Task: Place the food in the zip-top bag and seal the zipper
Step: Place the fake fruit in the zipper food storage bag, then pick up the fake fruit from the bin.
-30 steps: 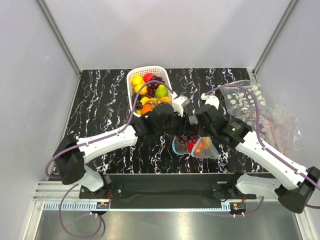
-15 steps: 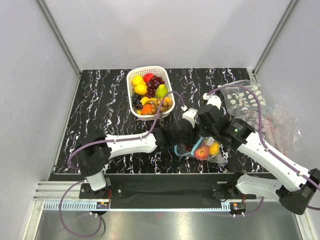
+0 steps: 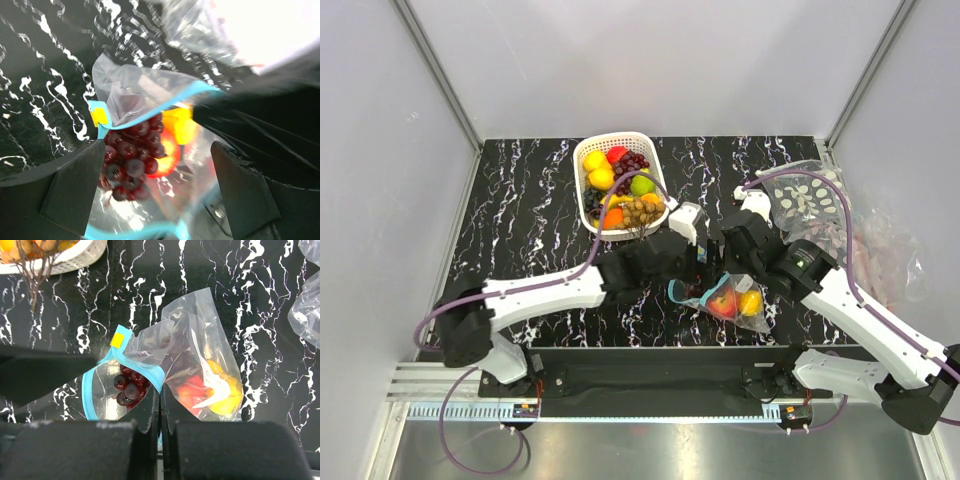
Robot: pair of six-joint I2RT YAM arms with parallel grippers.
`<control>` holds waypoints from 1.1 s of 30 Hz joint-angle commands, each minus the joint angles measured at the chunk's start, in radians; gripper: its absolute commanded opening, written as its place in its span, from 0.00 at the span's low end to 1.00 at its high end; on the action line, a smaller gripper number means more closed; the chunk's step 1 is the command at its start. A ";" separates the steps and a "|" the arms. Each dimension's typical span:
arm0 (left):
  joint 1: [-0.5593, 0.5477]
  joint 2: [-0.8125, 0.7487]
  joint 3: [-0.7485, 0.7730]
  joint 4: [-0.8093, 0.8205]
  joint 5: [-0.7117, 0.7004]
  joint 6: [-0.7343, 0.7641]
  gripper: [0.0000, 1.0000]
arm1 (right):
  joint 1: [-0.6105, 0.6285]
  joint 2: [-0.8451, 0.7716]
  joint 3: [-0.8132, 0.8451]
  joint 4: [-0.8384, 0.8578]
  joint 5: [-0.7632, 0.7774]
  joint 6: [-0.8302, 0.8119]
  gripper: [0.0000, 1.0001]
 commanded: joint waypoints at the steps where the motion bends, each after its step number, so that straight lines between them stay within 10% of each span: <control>1: -0.009 -0.107 0.017 -0.023 0.029 0.018 0.93 | 0.012 -0.028 0.015 0.072 0.005 0.029 0.00; 15: 0.477 -0.199 0.136 -0.296 0.034 0.116 0.96 | 0.012 -0.017 0.018 0.070 0.011 0.021 0.00; 24: 0.781 0.106 0.464 -0.411 0.052 0.204 0.94 | 0.013 0.005 0.024 0.080 0.002 0.014 0.00; 33: 0.834 0.493 0.882 -0.574 0.154 0.440 0.99 | 0.013 0.020 0.023 0.086 -0.010 0.003 0.00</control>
